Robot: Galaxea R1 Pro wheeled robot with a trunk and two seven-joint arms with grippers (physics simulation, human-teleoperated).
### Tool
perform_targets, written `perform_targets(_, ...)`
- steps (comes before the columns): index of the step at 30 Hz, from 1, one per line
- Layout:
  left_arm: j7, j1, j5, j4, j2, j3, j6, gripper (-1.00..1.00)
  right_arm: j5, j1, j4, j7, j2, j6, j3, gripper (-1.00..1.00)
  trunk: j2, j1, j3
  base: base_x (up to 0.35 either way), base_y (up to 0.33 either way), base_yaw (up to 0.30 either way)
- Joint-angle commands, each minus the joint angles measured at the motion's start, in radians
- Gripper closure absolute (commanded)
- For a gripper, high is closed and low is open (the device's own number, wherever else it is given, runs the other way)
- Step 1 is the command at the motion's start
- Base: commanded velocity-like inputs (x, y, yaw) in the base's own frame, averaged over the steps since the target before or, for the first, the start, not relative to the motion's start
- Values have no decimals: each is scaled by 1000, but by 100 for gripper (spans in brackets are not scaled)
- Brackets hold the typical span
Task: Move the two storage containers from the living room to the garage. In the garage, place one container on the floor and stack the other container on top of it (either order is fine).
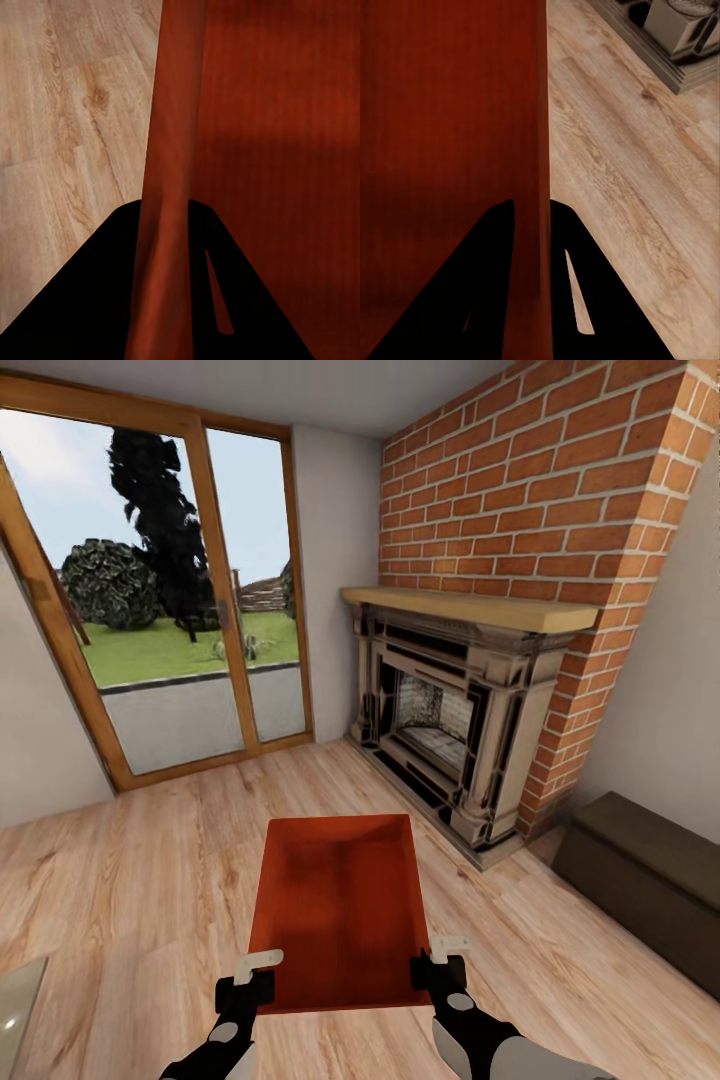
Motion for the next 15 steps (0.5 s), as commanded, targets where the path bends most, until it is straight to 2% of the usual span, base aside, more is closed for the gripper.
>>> perform_targets(1,2,-2,-19,-5,-2,26,2,100,-15,0,3,3,0,-2,-6,100,-1,0,0,0,0,0)
perform_targets(15,2,-2,-19,-6,-2,27,2,100,-15,0,3,3,0,-2,-6,100,-1,0,23,0,0,0)
